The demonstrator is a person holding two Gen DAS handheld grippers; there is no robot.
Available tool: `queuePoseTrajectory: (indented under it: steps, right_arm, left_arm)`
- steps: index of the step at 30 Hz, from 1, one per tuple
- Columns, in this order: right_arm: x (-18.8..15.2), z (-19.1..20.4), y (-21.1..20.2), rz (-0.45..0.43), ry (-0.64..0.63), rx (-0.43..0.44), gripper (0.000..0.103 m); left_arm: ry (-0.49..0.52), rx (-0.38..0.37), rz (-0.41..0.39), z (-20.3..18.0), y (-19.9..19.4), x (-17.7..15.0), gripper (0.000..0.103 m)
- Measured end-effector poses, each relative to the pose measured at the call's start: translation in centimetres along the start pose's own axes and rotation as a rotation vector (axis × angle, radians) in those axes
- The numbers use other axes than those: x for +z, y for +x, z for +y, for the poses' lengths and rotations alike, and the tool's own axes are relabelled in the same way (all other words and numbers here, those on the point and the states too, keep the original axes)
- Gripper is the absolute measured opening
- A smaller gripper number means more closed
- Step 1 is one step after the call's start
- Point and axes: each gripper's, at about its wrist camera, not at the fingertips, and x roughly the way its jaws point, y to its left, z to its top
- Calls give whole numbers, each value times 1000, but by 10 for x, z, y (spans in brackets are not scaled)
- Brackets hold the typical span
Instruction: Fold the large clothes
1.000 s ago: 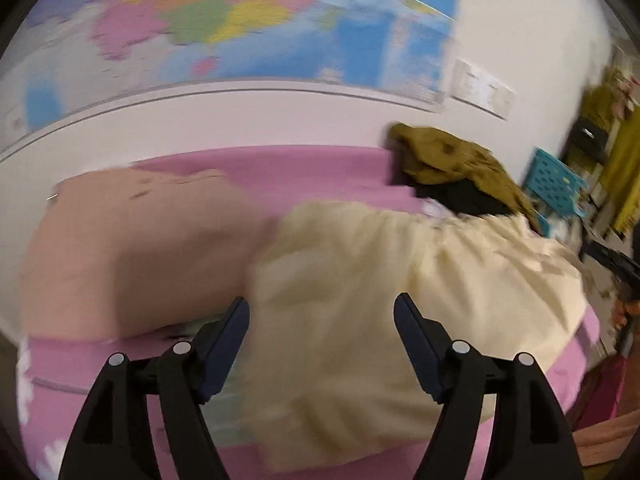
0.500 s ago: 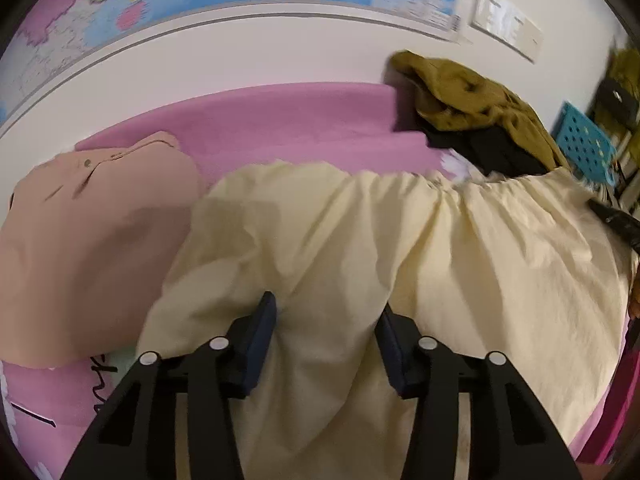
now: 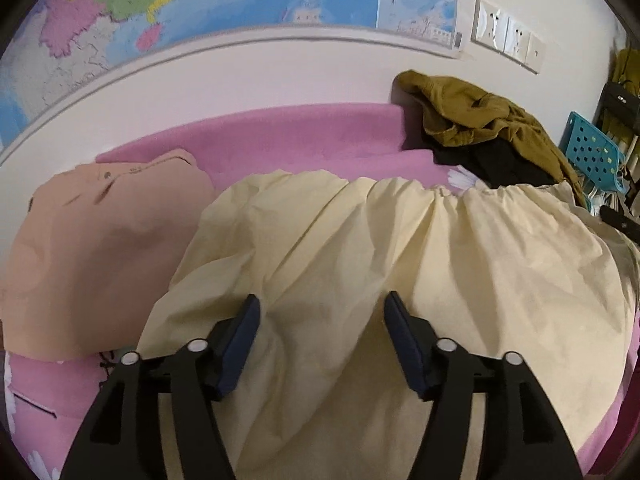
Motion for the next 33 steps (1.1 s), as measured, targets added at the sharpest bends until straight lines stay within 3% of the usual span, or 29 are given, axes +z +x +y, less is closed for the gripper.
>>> queuePoseTrajectory:
  steps: [6, 9, 11, 13, 17, 24, 26, 28, 29, 31, 33]
  right_arm:
    - [-9, 11, -10, 1, -25, 59, 53]
    - [-16, -14, 4, 27, 71, 54, 47]
    - [-24, -40, 21, 85, 156, -2, 46]
    - [-29, -50, 28, 101, 198, 4, 47]
    - [-25, -40, 7, 46, 170, -5, 50]
    - [-26, 12, -41, -51, 8, 131, 60]
    - [-34, 19, -35, -29, -41, 142, 57]
    - [-42, 9, -21, 19, -3, 95, 53]
    - [-45, -1, -13, 43, 36, 73, 48]
    - [-52, -19, -2, 69, 115, 63, 28]
    - [-53, -23, -4, 62, 142, 75, 32]
  left_arm:
    - [31, 15, -41, -11, -17, -7, 71]
    - [29, 7, -34, -11, -17, -10, 72]
    - [25, 17, -22, -10, -13, -12, 72]
    - [17, 18, -14, -8, -11, -14, 72]
    - [14, 25, -30, -6, -18, -17, 73]
    - [-16, -26, -100, 16, -53, -31, 76]
    - [-29, -16, -95, 24, -55, -38, 76]
    - [-47, -10, -63, 31, -47, -45, 76]
    - [-63, -6, -33, 36, -39, -50, 76]
    - [-77, 17, -9, 43, -29, -55, 78]
    - [-105, -1, -7, 49, -26, -58, 80]
